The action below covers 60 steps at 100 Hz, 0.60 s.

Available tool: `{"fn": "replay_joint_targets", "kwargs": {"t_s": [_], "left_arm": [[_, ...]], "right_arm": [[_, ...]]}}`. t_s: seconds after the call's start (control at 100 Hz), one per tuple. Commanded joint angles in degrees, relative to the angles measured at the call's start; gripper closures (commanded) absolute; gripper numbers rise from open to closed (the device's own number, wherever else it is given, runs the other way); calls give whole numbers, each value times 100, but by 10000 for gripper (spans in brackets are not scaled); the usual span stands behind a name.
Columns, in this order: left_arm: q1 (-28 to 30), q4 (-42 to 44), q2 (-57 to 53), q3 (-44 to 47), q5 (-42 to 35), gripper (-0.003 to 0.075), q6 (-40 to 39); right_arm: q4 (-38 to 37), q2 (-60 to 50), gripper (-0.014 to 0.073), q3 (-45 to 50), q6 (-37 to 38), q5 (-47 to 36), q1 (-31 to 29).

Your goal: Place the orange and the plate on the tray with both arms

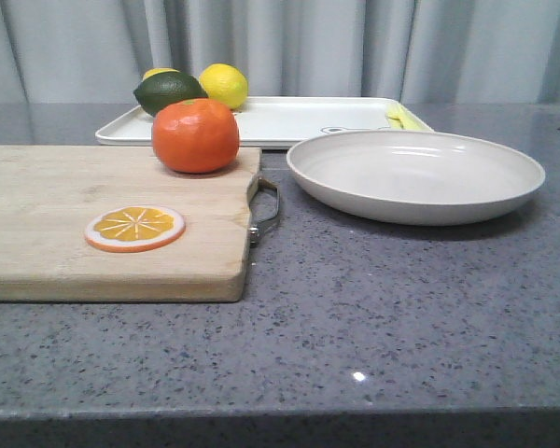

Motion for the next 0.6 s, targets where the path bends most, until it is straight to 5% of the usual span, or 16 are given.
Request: {"fn": "replay_joint_targets", "kwargs": {"t_s": [0.0, 0.27, 0.47, 0.59], "left_arm": [[8, -91, -193, 55, -476, 741, -13], [8, -965, -193, -123, -1610, 741, -13], [8, -1697, -87, -1056, -727, 740, -24], [8, -1760, 259, -1818, 147, 740, -24]], "right_arm": [[-20, -59, 662, -132, 4, -536, -45], [167, -59, 662, -266, 10, -1478, -45], [1577, -37, 662, -1330, 10, 385, -39], [1759, 178, 662, -2189, 10, 1631, -39]]}}
